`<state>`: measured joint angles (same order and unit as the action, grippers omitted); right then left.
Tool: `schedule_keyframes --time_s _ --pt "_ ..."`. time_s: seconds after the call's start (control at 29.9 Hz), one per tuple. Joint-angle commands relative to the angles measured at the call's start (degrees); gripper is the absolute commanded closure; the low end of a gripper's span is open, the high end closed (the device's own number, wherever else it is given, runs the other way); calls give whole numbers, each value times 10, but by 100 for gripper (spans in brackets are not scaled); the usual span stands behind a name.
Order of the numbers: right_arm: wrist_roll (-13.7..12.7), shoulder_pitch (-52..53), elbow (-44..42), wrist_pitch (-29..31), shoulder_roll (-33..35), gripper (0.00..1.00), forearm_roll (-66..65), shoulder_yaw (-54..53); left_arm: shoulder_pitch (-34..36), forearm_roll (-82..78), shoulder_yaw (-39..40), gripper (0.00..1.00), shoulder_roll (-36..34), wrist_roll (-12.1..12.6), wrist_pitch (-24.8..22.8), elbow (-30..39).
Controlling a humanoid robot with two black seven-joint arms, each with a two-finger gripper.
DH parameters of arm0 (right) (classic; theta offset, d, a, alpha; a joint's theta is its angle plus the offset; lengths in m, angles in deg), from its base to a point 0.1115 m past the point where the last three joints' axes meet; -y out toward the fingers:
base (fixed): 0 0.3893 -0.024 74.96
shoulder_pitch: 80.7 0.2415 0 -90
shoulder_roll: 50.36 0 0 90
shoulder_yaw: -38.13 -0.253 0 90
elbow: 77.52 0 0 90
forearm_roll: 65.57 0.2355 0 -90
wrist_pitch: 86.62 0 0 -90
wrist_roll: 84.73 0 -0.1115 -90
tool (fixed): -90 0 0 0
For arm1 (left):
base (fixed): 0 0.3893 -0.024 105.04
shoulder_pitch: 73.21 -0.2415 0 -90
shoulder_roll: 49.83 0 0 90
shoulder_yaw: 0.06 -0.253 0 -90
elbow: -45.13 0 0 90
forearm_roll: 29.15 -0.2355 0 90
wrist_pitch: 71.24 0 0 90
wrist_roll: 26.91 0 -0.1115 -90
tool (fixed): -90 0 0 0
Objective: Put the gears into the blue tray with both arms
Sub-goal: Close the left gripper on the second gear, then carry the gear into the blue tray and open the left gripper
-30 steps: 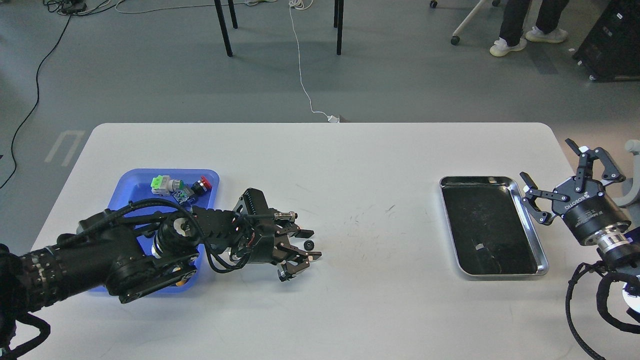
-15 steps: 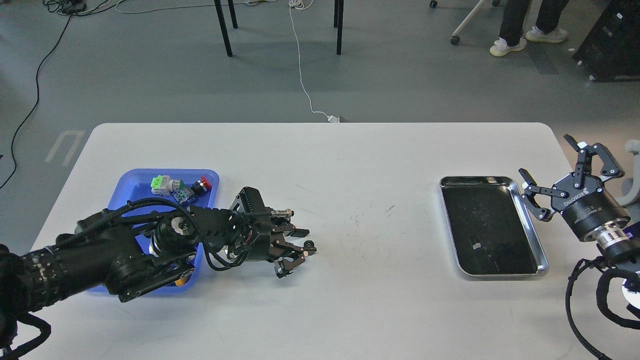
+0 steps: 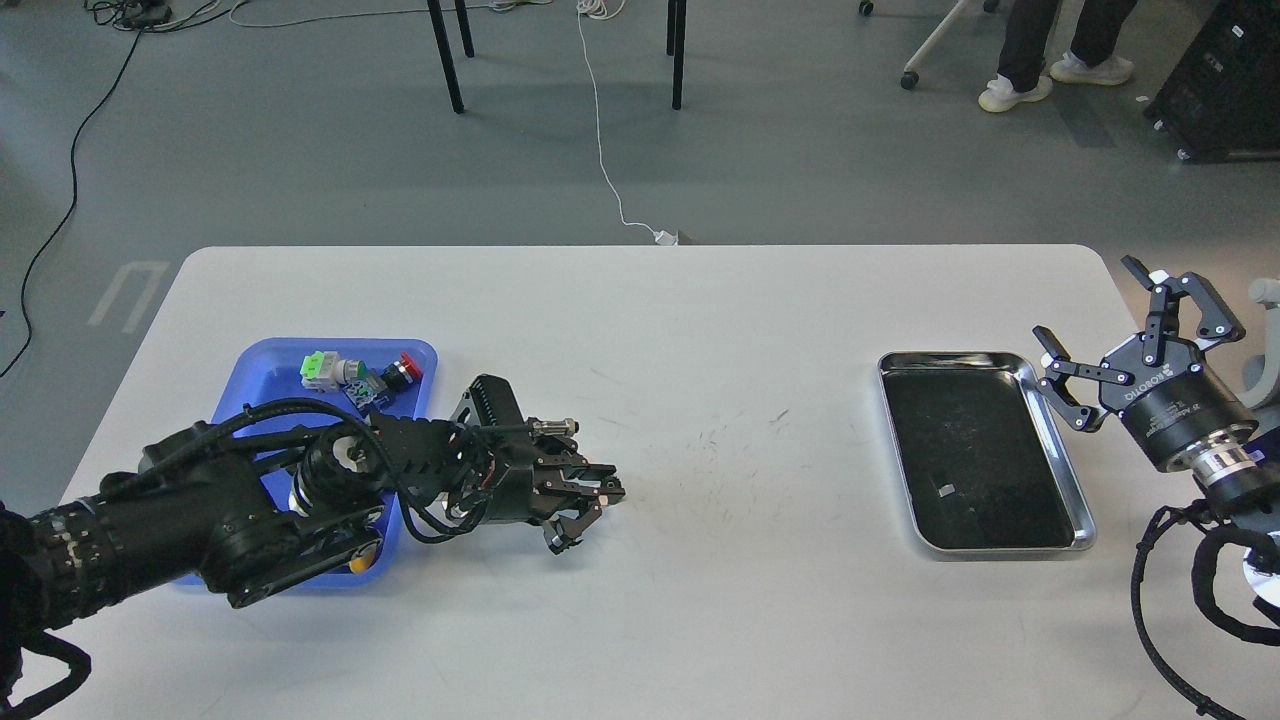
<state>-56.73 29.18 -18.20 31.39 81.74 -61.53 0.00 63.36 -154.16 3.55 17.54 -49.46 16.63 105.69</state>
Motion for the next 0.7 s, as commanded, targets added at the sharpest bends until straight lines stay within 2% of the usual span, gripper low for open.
schedule_keyframes --time_s 0.0,0.13,0.3,0.37,0.53,0.67 --pt "0 4 0 0 0 1 0 0 3 0 38 85 -55 -6 2 51" --pt "0 6 0 0 0 1 0 0 2 6 62 85 -156 -12 3 101" --pt "0 9 1 0 -1 1 -1 1 0 72 55 85 -265 -54 4 91" --pt "0 13 0 0 -1 1 -2 2 -2 73 54 85 -288 -54 5 72" --pt "0 22 4 0 -2 1 -10 3 -24 75 53 85 -287 -54 17 -14" --pt "0 24 5 0 -1 1 -18 3 -25 75 52 84 -245 -54 18 -88"
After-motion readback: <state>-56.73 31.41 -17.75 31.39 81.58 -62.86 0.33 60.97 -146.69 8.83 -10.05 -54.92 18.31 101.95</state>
